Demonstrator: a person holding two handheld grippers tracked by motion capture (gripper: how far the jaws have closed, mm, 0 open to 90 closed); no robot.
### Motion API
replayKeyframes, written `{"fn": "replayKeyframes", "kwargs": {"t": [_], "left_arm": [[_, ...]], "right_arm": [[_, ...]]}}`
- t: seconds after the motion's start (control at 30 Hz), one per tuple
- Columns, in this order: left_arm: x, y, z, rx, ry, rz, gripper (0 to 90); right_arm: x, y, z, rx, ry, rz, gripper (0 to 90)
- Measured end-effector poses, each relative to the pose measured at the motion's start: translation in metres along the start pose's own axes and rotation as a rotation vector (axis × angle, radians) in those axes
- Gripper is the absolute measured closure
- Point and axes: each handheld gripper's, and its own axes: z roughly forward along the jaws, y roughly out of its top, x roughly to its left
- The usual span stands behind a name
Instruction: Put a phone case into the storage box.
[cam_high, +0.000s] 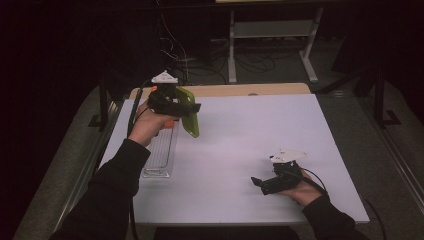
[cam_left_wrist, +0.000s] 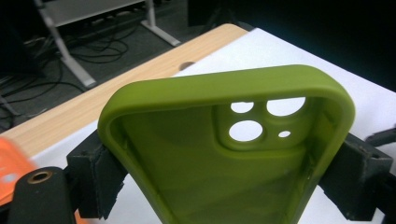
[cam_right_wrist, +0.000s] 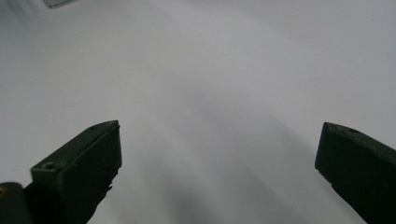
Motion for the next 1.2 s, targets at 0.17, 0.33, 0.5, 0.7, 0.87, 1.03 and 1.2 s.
{"fn": "replayKeyframes", "kwargs": {"t": [0.17, 0.33, 0.5, 0.7, 0.87, 1.03, 1.2], "left_arm": [[0.016, -0.001, -0.012, -0.011, 0.051, -0.014, 13.0], [0.035, -0.003, -0.019, -0.004, 0.118, -0.036, 13.0], [0.051, -0.007, -0.019, 0.018, 0.178, -0.064, 13.0], [0.067, -0.012, -0.011, 0.044, 0.252, -0.108, 13.0], [0.076, -0.017, -0.006, 0.072, 0.309, -0.116, 13.0], [0.082, -0.021, -0.002, 0.094, 0.324, -0.133, 13.0], [0.085, -0.025, 0.000, 0.095, 0.335, -0.141, 13.0]], "right_arm": [[-0.006, -0.009, -0.005, 0.009, 0.007, 0.000, 0.0], [-0.008, -0.013, -0.008, 0.009, 0.003, 0.005, 0.0], [-0.008, -0.013, -0.006, 0.009, 0.003, 0.002, 0.0], [-0.007, -0.013, -0.005, 0.012, 0.004, 0.004, 0.0], [-0.008, -0.013, -0.006, 0.009, 0.005, 0.004, 0.0], [-0.008, -0.013, -0.006, 0.009, 0.006, 0.001, 0.0], [-0.009, -0.013, -0.006, 0.009, 0.006, -0.001, 0.0]]}}
